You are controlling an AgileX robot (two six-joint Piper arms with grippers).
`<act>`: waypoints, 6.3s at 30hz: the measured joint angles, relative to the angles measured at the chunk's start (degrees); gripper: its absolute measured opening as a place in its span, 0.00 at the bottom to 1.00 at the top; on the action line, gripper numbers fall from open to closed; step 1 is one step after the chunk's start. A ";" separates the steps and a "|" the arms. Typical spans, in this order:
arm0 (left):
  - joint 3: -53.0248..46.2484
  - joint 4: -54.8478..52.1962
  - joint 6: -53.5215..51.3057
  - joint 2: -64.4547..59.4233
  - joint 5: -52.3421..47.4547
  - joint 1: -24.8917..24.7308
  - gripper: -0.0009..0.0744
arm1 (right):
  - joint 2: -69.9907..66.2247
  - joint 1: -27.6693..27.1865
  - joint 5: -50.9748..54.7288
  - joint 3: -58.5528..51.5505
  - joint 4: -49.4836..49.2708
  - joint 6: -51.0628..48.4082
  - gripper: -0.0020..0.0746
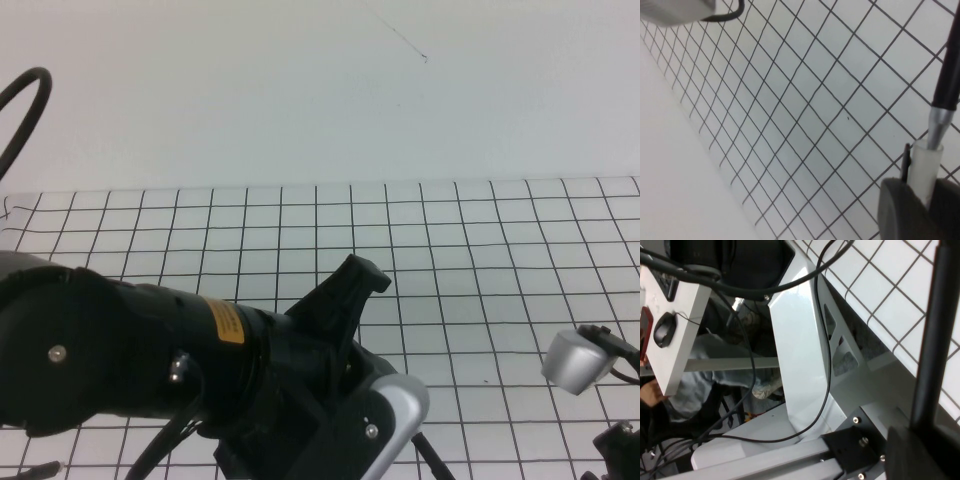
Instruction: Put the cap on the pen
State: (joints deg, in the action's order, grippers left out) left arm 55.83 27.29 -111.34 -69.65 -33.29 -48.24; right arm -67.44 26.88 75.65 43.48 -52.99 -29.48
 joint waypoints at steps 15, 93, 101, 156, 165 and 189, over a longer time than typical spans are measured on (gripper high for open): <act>0.00 1.05 -9.30 -1.01 -0.49 0.00 0.11 | 0.00 0.00 -2.46 0.00 -0.12 3.58 0.02; 0.00 1.49 19.43 0.12 5.39 0.10 0.23 | 0.00 0.00 -38.56 0.00 3.36 11.46 0.02; 0.00 -6.28 42.00 0.12 9.98 3.81 0.02 | -5.07 -0.11 -43.06 0.10 7.57 15.28 0.02; -22.78 -17.07 80.96 41.40 24.47 16.05 0.01 | -20.58 -0.11 -25.15 23.36 42.58 29.18 0.03; -25.13 -10.39 81.43 41.91 27.11 16.05 0.01 | 2.55 -0.11 -19.18 23.36 71.37 36.64 0.03; -25.13 -6.02 83.93 41.91 25.88 16.05 0.01 | 43.39 -0.11 -26.26 -16.78 84.49 51.39 0.03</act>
State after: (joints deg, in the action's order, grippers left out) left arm 30.69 21.27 -27.42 -27.75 -7.41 -32.19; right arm -24.05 26.77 49.40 26.70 31.50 21.91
